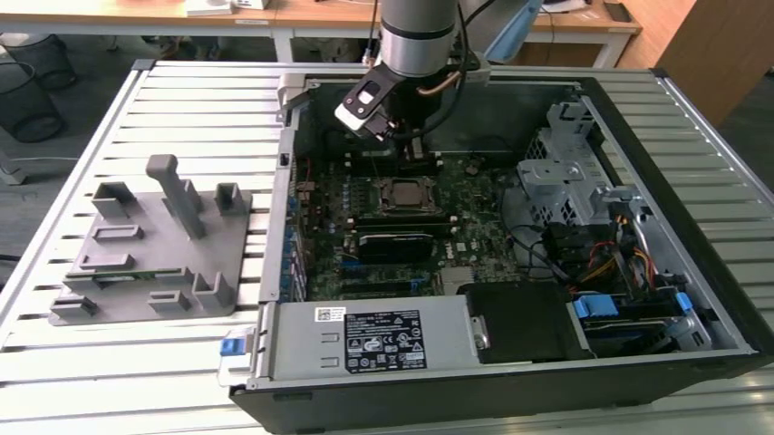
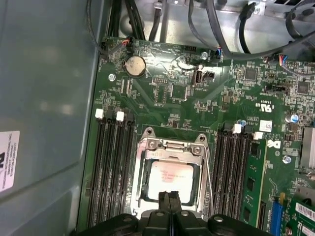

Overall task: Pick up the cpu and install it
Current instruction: 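Close the cpu cover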

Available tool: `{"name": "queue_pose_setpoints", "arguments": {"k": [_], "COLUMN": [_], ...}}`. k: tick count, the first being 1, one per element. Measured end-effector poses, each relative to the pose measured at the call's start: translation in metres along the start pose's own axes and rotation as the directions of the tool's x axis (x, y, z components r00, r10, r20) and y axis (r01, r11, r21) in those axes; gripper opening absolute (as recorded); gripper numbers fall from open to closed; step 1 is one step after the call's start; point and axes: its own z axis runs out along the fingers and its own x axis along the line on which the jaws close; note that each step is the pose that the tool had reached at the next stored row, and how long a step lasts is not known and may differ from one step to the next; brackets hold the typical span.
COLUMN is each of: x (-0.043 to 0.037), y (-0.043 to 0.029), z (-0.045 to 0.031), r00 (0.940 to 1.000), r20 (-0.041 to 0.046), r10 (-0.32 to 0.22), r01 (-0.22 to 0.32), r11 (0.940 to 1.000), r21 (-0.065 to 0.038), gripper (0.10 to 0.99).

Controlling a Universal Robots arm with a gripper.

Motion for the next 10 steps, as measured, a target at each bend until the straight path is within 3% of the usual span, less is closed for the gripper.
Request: {"name": "queue_pose_setpoints", "arguments": {"k": [10], "x": [0.0003], "y": [-0.0026], "z": [0.0036], "r00": [1.0], "r20": [0.0002], "r10": [0.0], "r01": [0.0], "r11": [1.0], "r21": [0.0], "gripper": [0.106]}}
